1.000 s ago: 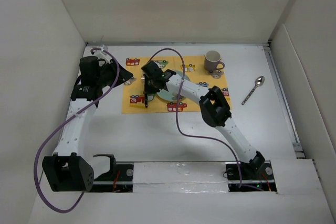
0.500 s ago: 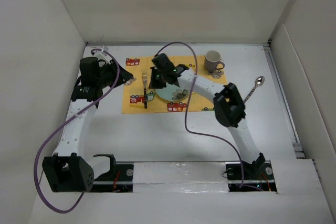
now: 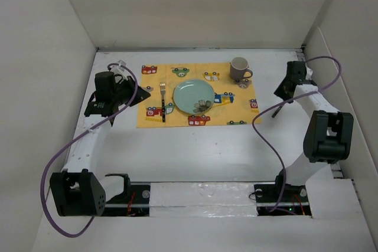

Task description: Set the dinner table for one person

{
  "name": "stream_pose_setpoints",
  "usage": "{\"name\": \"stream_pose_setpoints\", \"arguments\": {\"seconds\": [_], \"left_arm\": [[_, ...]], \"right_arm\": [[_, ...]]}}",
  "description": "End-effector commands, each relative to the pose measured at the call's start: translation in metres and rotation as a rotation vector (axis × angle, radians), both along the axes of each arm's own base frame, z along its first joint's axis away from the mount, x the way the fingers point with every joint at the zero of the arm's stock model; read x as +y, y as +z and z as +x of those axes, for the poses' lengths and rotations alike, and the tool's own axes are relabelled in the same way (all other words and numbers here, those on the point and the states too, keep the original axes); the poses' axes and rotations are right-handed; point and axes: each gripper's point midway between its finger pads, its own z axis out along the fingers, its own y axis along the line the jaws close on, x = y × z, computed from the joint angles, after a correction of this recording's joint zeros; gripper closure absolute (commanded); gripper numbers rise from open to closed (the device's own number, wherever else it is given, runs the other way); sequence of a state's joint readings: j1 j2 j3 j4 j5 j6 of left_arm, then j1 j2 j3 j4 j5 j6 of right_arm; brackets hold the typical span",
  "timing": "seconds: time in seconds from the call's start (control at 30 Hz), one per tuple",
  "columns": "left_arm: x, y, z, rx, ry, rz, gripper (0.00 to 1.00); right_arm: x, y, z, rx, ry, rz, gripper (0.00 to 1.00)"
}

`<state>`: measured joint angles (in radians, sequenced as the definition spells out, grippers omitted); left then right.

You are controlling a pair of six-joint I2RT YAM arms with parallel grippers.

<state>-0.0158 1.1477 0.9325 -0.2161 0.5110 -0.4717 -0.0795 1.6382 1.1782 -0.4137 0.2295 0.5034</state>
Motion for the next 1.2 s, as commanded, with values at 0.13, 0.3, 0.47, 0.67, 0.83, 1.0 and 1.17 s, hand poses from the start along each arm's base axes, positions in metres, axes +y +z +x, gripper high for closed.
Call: {"name": "stream_pose_setpoints", "arguments": {"seconds": [0.13, 0.3, 0.47, 0.67, 0.83, 1.0, 1.17], "left_arm": [[-0.005, 0.018, 0.004, -0.077, -0.03, -0.018, 0.83], [-0.005, 0.02, 0.004, -0.084, -0.03, -0.013, 0.81], [-0.001, 0.017, 0.002, -0.082, -0.014, 0.006, 0.8], [-0.001, 0.014, 0.0, -0.078, -0.015, 0.01, 0.8], [-0.002, 0.005, 0.001, -0.057, -0.023, 0.006, 0.76], [-0.002, -0.004, 0.004, -0.038, -0.029, 0.015, 0.72], [0.0, -0.004, 0.006, -0.033, -0.028, 0.025, 0.71]], "right_arm": [[-0.041, -0.039, -0.017, 0.176, 0.02, -0.038, 0.54], [-0.047, -0.063, -0.01, 0.255, 0.034, -0.005, 0.53], [-0.046, -0.075, -0.002, 0.289, 0.057, 0.032, 0.58], [-0.048, -0.054, 0.003, 0.233, 0.021, 0.03, 1.0], [-0.024, 0.034, 0.023, 0.009, 0.126, -0.064, 1.0], [0.073, 0.111, 0.033, -0.162, 0.47, -0.077, 1.0], [0.171, 0.1, 0.019, -0.163, 0.712, 0.05, 1.0]]}}
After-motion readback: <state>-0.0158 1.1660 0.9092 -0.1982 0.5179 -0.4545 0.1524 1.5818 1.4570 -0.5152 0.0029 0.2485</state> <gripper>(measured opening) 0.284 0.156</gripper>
